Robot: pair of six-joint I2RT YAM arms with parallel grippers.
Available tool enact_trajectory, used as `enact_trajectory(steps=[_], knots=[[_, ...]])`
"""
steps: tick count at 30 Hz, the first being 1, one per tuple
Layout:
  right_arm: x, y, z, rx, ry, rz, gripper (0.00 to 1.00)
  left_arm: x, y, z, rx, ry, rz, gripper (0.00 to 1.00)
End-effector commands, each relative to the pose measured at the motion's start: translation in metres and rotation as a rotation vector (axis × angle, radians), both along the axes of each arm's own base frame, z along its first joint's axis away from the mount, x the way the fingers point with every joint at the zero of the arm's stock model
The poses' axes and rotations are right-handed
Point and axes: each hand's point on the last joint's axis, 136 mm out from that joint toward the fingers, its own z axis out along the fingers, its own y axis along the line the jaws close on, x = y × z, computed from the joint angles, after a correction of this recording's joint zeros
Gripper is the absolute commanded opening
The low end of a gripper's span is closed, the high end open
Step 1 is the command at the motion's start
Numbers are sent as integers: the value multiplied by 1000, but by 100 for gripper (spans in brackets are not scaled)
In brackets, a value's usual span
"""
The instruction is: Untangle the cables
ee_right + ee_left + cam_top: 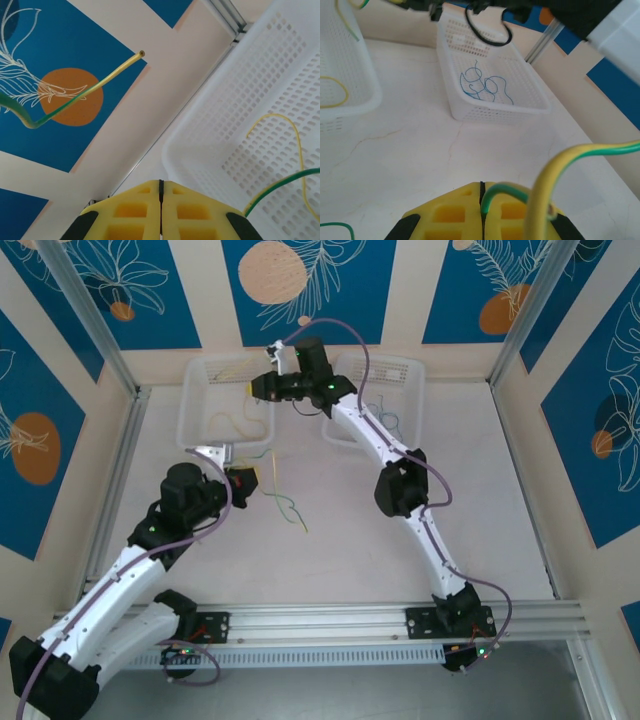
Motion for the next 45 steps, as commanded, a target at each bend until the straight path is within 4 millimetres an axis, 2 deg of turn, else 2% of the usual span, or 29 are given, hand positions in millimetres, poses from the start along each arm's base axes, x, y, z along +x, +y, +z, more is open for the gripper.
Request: enact_trajectory(steps=[1,4,5,6,8,10,11,16,20,24,28,29,31,33,35,37,40,41,45], knots=[[4,7,-24,3,84,-6,0,3,-6,14,-27,-54,-32,0],[-1,18,-47,-36,89,7,2,7,-10,10,-29,-41,-39,0],[-3,21,-55,-59,85,5,17,8,-11,11,-34,-44,-44,0],[-5,22,-60,-80,79,1,38,8,-12,11,-35,-43,-48,0],[-7,23,-62,-106,59,-2,44,9,-12,11,-35,-43,-48,0],[-6,21,-61,-131,44,-20,66,9,-13,12,-35,-44,-48,0],[-6,19,-60,-145,38,-30,68,9,-13,12,-34,-43,-50,0],[-10,6,-56,-218,29,-54,65,9,-12,10,-27,-39,-44,0],[-16,-2,-38,-257,-22,-65,65,11,-12,8,-21,-36,-39,0],[-27,-6,1,-215,-60,-46,64,12,-11,11,-24,-41,-32,0],[-51,-23,60,-171,-100,-23,52,12,-11,9,-33,-31,-32,0],[-57,-28,70,-182,-118,-32,52,12,-13,9,-39,-30,-38,0],[-71,-45,101,-177,-181,-67,52,10,-19,9,-44,-29,-76,0],[-82,-70,118,-164,-227,-142,52,10,-26,7,-35,-19,-114,0],[-93,-103,126,-139,-238,-218,53,10,-33,4,-22,0,-147,3],[-103,-139,122,-110,-203,-284,53,10,-44,-3,1,25,-191,6],[-134,-178,87,-85,-159,-300,55,10,-66,-17,48,52,-250,5],[-144,-187,63,-106,-142,-308,55,11,-73,-22,63,59,-261,5],[-195,-225,4,-189,-131,-340,57,12,-107,-42,134,74,-314,10]])
